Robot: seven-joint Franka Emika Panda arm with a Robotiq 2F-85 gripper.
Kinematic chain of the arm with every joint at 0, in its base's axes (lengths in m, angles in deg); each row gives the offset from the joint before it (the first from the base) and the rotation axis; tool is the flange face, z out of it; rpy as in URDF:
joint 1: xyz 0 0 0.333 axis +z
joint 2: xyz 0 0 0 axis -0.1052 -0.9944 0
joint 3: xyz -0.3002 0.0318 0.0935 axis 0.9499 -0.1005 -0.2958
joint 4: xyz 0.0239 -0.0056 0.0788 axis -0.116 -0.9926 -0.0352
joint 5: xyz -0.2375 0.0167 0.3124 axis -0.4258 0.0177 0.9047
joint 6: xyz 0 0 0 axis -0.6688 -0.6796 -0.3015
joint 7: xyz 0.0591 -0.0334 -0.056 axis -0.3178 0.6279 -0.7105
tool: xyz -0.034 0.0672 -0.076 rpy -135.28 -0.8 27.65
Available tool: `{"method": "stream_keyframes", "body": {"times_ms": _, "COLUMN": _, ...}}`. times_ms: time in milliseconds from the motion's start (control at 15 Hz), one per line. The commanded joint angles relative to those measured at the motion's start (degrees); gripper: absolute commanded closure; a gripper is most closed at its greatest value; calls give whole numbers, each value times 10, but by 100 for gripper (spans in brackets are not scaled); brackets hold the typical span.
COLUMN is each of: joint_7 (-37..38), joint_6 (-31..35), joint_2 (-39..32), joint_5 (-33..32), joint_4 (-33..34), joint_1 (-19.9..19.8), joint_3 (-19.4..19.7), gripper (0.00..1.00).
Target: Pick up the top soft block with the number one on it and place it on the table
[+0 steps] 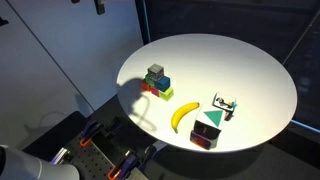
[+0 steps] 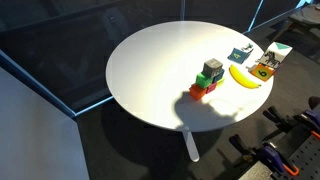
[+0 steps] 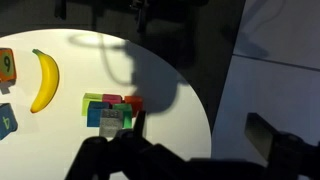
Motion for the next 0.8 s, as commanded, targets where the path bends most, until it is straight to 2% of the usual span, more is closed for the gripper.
{"method": "stream_keyframes", "body": {"times_ms": 0, "joint_7": -5, "joint_6": -3, "joint_2": 0, "joint_5": 5, "joint_4": 2, "joint_1": -12, "joint_3": -10, "gripper": 0}}
{"method": "stream_keyframes", "body": {"times_ms": 467, "joint_7": -2, "joint_6": -1, "joint_2": -4, "joint_5": 1, "joint_4": 2, "joint_1": -14, "joint_3": -11, "gripper": 0}}
{"method": "stream_keyframes", "body": {"times_ms": 733, "joint_7": 15, "joint_6": 28, "joint_2": -29, "joint_5": -31, "joint_4": -1, "joint_1": -39, "joint_3": -19, "gripper": 0}}
